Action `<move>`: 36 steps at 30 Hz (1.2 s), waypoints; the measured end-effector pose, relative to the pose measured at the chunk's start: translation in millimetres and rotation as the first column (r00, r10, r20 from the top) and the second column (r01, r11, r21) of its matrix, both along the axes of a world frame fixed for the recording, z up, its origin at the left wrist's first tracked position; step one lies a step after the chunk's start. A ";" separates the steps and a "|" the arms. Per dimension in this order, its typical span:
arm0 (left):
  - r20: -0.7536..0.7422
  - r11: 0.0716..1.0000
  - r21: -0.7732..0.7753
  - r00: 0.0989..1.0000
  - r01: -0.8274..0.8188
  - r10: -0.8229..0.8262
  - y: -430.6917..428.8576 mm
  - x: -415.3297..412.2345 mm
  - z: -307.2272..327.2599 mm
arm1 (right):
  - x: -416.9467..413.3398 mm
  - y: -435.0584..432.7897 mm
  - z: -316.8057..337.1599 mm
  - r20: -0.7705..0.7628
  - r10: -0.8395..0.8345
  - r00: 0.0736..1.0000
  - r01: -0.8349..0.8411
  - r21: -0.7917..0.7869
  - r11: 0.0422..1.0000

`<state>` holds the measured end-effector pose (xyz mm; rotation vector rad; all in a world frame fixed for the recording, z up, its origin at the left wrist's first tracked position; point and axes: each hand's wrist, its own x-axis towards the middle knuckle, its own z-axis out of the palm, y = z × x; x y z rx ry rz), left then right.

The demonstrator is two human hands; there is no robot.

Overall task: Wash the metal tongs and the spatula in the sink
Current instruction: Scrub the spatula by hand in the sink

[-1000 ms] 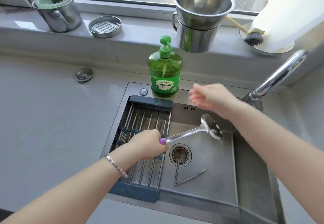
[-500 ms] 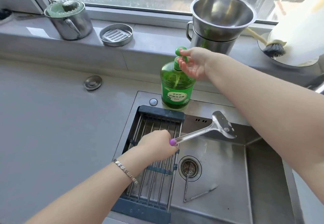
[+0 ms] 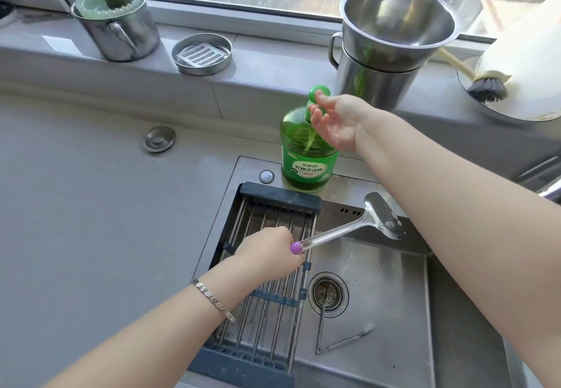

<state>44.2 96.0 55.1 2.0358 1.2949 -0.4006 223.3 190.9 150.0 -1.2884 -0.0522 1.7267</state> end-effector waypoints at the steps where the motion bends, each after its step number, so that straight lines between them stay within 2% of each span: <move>1: 0.002 1.000 0.000 1.000 -0.004 0.004 -0.2 0.3 0.5 | -0.4 0.6 -0.2 -0.003 -0.007 1.000 0.007 -0.003 1.000; 7: 0.019 0.999 -0.030 1.000 -0.024 0.024 -2.8 4.2 9.6 | -2.1 -9.1 3.6 0.061 -0.016 0.998 0.016 -0.003 1.000; 11: 0.028 0.996 -0.080 0.998 -0.048 0.050 -10.2 8.8 17.5 | -9.2 -51.6 -4.5 0.058 -0.149 0.987 0.142 0.108 0.984; 12: 0.029 0.993 -0.103 0.998 -0.057 0.061 -12.9 10.1 19.0 | -11.3 -68.4 -8.7 0.099 -0.186 0.978 0.172 0.133 0.976; 14: 0.029 0.984 -0.160 0.996 -0.077 0.083 -20.0 13.5 23.0 | -18.4 -109.4 -22.8 0.328 -0.187 0.926 0.129 0.189 0.973; 15: 0.036 0.978 -0.189 0.994 -0.091 0.099 -24.2 15.9 25.5 | -23.0 -133.0 -33.4 0.503 -0.142 0.852 0.035 0.216 0.976; 16: 0.054 0.970 -0.218 0.991 -0.109 0.124 -28.7 18.9 27.7 | -28.7 -157.9 -45.6 0.683 -0.091 0.725 -0.113 0.248 0.962; 17: 0.080 0.960 -0.250 0.986 -0.126 0.150 -33.3 21.9 29.7 | -35.0 -182.3 -56.5 0.848 -0.058 0.527 -0.314 0.257 0.914; 18: 0.106 0.951 -0.278 0.980 -0.134 0.169 -38.0 25.3 31.9 | -40.1 -203.2 -64.8 0.955 -0.048 0.294 -0.531 0.205 0.822; 19: 0.125 0.946 -0.294 0.976 -0.133 0.176 -42.9 28.1 34.3 | -41.3 -219.9 -74.6 0.994 -0.083 0.064 -0.701 0.104 0.705; 20: 0.138 0.947 -0.296 0.976 -0.124 0.171 -47.8 30.3 36.8 | -37.8 -231.6 -85.0 0.984 -0.137 -0.115 -0.794 -0.008 0.607; 21: 0.150 0.950 -0.292 0.976 -0.110 0.159 -52.5 31.1 38.9 | -29.9 -239.1 -90.2 0.961 -0.155 -0.230 -0.826 -0.109 0.553; 22: 0.161 0.953 -0.285 0.975 -0.100 0.150 -56.8 31.0 40.9 | -17.2 -242.3 -92.8 0.935 -0.158 -0.318 -0.816 -0.186 0.547; 24: 0.168 0.959 -0.266 0.976 -0.094 0.142 -64.1 29.4 43.4 | 7.3 -247.1 -92.0 0.895 -0.109 -0.432 -0.712 -0.264 0.651; 25: 0.164 0.964 -0.251 0.977 -0.091 0.135 -67.6 29.5 44.8 | 12.5 -250.8 -90.2 0.891 -0.083 -0.445 -0.663 -0.267 0.699; 26: 0.158 0.967 -0.238 0.979 -0.086 0.126 -70.3 29.9 45.8 | 11.4 -253.8 -89.3 0.894 -0.084 -0.441 -0.659 -0.259 0.706; 30: 0.145 0.984 -0.175 0.987 -0.044 0.070 -79.7 33.2 46.1 | -7.3 -266.2 -89.0 0.851 -0.233 -0.471 -0.800 -0.301 0.519; 31: 0.136 0.987 -0.157 0.989 -0.042 0.064 -81.3 32.3 45.2 | 2.5 -264.7 -88.0 0.842 -0.228 -0.489 -0.783 -0.308 0.540; 34: 0.115 0.987 -0.147 0.990 -0.067 0.084 -85.7 29.0 43.7 | 25.9 -265.6 -81.8 0.877 -0.065 -0.477 -0.638 -0.294 0.712; 35: 0.114 0.987 -0.143 0.989 -0.073 0.089 -87.9 28.8 42.8 | 22.1 -267.7 -83.8 0.884 -0.081 -0.460 -0.641 -0.268 0.719; 36: 0.119 0.987 -0.138 0.988 -0.078 0.095 -90.5 29.1 42.0 | 12.3 -269.7 -86.9 0.887 -0.119 -0.447 -0.682 -0.252 0.687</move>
